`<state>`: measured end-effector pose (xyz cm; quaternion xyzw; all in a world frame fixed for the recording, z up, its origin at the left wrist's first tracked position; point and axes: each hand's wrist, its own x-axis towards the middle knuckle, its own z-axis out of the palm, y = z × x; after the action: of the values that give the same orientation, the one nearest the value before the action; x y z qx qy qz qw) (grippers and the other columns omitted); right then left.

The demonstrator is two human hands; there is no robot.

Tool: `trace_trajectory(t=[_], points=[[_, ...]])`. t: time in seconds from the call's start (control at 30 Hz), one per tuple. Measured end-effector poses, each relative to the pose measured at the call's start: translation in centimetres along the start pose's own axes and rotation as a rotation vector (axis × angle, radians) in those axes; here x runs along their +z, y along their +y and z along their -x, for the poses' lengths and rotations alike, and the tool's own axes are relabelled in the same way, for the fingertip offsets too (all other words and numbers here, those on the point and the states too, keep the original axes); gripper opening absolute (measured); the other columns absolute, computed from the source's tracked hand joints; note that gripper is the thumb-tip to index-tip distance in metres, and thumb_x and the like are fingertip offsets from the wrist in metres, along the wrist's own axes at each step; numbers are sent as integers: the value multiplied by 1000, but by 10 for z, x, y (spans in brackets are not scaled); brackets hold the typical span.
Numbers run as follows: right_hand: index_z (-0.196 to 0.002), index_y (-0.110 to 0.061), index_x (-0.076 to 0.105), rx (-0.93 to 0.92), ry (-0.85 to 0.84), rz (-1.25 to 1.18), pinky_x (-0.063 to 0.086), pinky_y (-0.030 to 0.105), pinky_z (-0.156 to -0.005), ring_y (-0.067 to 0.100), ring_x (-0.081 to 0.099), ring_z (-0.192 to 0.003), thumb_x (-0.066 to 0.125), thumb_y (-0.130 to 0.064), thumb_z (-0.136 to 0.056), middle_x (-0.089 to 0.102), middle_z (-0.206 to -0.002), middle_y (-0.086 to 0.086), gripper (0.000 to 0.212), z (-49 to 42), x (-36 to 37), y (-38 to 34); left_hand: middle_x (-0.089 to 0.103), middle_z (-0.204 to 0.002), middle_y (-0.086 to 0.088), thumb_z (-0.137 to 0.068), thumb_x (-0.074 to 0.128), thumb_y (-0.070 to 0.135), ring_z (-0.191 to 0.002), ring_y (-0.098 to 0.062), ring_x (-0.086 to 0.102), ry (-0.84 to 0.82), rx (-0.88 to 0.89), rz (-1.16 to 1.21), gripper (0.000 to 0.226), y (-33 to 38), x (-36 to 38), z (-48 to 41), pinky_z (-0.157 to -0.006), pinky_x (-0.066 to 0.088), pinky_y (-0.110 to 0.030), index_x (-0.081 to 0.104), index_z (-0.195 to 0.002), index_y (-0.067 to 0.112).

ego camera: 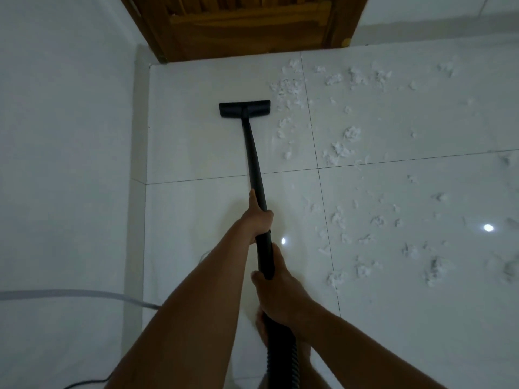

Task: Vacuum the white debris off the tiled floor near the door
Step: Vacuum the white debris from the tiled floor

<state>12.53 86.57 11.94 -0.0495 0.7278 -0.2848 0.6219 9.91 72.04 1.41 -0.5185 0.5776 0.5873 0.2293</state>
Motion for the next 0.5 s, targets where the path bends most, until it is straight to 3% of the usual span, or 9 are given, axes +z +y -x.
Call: trace_trajectory(t=[0.07,0.23,0.4,0.5], points=[[-160,-51,-6,10,-1,-16,43,16,-36,13,59,-52,44,-29,-108,66,-115,16,75,12,3,13,47,-145,-15,-102,45,19,-115,-38,59,0,0,-3,86,-11,10,11,-98,53,-50,-19,-155,44],[-159,-51,0,-7,-5,-54,44,17,-37,13,58,-54,45,-27,-108,63,-106,14,72,41,11,45,46,-145,-13,-102,43,17,-105,-32,60,11,3,-17,86,-36,34,38,-95,54,-46,-19,-156,41],[-156,-55,7,0,-45,-113,50,25,-43,15,59,-49,47,-26,-106,63,-101,17,70,69,18,86,40,-150,-13,-101,44,16,-114,-33,58,22,-5,-12,86,-64,63,71,-96,53,-44,-18,-156,40],[-158,-52,6,8,-49,-94,48,21,-41,13,58,-49,47,-28,-107,65,-108,17,70,90,17,109,35,-155,-12,-102,43,17,-116,-31,55,30,-18,-14,84,-79,83,94,-97,52,-43,-17,-157,39]])
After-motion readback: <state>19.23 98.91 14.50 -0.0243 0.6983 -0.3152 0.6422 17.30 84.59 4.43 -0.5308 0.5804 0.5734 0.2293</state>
